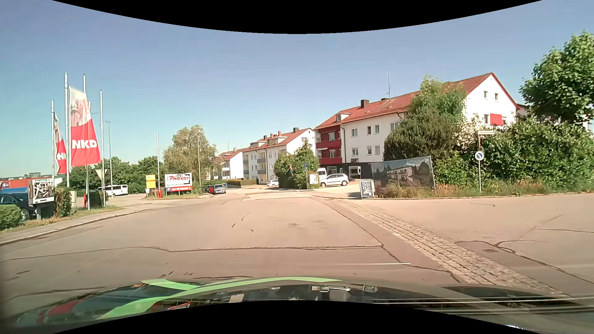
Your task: Follow the waypoints while adhering to traffic rules and regulations
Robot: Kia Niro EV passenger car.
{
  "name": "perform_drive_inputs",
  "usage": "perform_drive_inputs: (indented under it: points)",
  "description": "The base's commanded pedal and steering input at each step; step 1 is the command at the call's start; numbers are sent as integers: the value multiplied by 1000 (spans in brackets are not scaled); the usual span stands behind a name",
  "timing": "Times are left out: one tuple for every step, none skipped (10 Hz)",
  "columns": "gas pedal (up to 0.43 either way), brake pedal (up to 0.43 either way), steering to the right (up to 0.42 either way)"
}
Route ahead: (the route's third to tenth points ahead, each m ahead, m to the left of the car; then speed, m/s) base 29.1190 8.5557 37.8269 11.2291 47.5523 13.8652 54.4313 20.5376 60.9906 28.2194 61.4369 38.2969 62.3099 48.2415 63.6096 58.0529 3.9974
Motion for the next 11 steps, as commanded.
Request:
perform_drive_inputs:
  points:
    - [0, 6, -39]
    - [0, 18, -39]
    - [0, 37, -40]
    - [0, 55, -41]
    - [0, 61, -42]
    - [0, 61, -42]
    - [0, 67, -42]
    - [0, 67, -41]
    - [0, 67, -40]
    - [0, 61, -39]
    - [0, 61, -38]
